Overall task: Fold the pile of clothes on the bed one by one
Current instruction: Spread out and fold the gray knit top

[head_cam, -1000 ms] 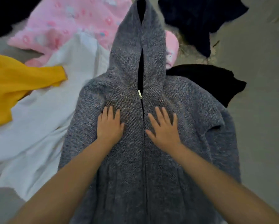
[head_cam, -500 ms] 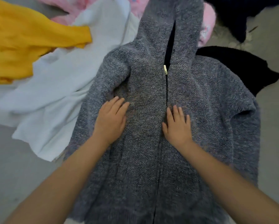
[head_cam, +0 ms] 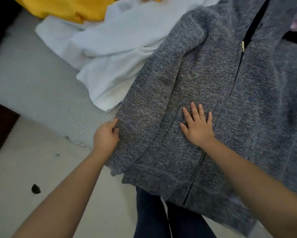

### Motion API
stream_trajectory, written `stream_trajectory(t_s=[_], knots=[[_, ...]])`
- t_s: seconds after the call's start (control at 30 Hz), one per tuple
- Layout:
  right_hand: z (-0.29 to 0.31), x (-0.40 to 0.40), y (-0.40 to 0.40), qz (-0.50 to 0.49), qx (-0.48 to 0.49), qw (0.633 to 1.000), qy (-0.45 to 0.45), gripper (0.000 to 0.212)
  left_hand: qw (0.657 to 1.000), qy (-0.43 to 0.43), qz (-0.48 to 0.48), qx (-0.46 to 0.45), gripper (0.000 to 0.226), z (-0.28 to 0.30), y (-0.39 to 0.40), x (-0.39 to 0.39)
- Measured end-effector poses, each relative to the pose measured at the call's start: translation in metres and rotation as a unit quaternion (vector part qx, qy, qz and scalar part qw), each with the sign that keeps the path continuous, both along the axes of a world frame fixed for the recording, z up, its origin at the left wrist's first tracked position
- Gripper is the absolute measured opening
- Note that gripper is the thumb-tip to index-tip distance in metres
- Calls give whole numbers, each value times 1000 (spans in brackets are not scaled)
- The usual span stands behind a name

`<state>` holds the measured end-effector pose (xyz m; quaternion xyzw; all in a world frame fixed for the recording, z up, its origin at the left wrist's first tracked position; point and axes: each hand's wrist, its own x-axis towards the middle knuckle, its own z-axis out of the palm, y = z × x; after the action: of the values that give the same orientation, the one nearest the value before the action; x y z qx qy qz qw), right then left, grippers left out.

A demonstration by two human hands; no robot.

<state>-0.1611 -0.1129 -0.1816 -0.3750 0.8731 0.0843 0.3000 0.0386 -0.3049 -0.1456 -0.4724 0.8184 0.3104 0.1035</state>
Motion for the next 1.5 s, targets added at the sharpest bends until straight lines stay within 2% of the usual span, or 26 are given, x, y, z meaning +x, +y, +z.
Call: stream_trajectory(t_s=[0.1,0.2,0.3,0.4,0.47,0.53,0.57,0.6,0.67,0.73,0.8,0.83,0.87,0.97,1.03,1.07,1.1,1.17,1.23,1.33,1.43,1.5], knots=[[14,-7,-3,-12,2,999,-46,58,992,117,45,17,37,27,-3,-6],[37,-15,-3,-55,-43,993,-100,55,973,224,54,18,33,60,-6,-30],[68,-23,14,-112,-87,984,-105,52,944,311,79,81,32,91,-4,-73],[97,-34,49,-183,-108,973,-90,51,900,358,119,218,34,116,21,-127],[113,-43,79,-234,-115,964,-60,49,841,371,121,374,38,128,50,-163],[124,-48,111,-301,-127,945,-24,47,777,329,60,533,49,132,85,-192],[128,-50,126,-345,-139,928,-12,45,767,286,-7,574,54,132,102,-204],[130,-50,140,-392,-150,908,-7,43,772,240,-77,584,57,130,117,-212],[129,-47,162,-452,-145,880,-10,40,807,163,-137,550,53,123,134,-220],[121,-42,174,-468,-127,874,-26,40,863,147,-134,464,42,111,130,-222],[111,-38,169,-463,-133,876,-31,42,926,153,-165,303,34,96,108,-218],[106,-36,162,-453,-146,879,-28,43,947,156,-203,193,32,89,95,-215],[101,-35,151,-446,-163,880,-25,46,954,163,-236,90,33,82,81,-211],[87,-36,107,-434,-205,877,-24,72,937,168,-288,-101,40,70,42,-214],[73,-39,81,-452,-173,875,-27,82,927,101,-318,-170,44,64,19,-223],[68,-44,72,-476,-162,864,-32,77,921,52,-337,-189,42,63,9,-227],[64,-50,67,-504,-168,846,-43,63,912,18,-362,-195,36,63,-1,-232],[61,-62,69,-540,-202,816,-36,11,895,28,-408,-178,22,64,-15,-241],[67,-75,88,-529,-216,821,6,29,883,88,-444,-124,16,73,-22,-253],[90,-95,129,-545,-212,808,68,38,872,151,-462,-56,19,92,-24,-276],[113,-118,155,-537,-141,826,103,37,842,150,-510,-92,27,100,-23,-306],[122,-134,157,-504,-83,849,133,29,818,90,-543,-164,32,103,-27,-325]])
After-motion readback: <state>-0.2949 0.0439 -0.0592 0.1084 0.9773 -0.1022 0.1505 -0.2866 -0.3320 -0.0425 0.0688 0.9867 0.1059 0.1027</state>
